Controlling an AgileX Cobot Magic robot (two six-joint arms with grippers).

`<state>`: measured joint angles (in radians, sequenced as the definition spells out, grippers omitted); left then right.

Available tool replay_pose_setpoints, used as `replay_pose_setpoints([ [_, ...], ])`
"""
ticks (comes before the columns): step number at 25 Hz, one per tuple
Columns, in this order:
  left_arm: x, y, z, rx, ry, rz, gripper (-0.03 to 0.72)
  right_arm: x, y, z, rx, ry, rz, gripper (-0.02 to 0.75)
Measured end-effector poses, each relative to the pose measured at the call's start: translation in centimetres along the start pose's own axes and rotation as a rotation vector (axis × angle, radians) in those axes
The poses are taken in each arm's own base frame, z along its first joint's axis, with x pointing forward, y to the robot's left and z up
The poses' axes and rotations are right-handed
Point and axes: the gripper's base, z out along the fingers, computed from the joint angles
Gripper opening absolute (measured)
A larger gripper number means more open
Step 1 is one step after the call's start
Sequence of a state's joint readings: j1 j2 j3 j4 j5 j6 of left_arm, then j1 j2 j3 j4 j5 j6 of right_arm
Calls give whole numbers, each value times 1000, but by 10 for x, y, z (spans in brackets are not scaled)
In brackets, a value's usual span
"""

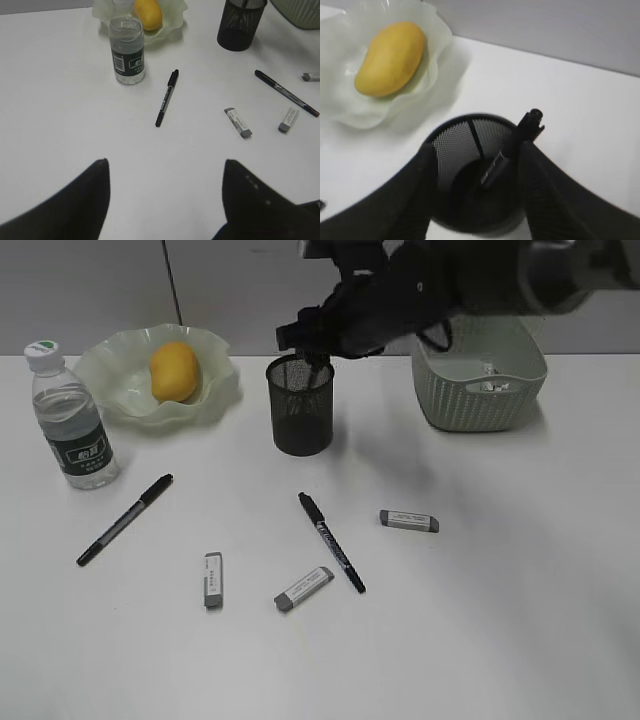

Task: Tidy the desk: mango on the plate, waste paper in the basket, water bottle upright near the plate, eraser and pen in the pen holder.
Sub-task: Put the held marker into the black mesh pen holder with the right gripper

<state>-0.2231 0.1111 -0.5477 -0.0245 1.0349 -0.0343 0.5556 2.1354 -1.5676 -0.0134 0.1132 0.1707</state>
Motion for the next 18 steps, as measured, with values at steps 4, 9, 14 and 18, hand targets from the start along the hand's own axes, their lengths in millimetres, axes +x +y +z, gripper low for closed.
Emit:
replay_pose_setpoints([
  [4,0,0,0,0,0,0,529,-11,-1,-33,53,213,-59,426],
  [9,0,0,0,0,0,0,529,-13,-5,-77,95,475,-164,426],
  [14,0,0,0,0,0,0,529,-22,-18,-117,123,601,-168,426],
  [18,0,0,0,0,0,0,529,-37,-36,-153,159,601,-119,427],
])
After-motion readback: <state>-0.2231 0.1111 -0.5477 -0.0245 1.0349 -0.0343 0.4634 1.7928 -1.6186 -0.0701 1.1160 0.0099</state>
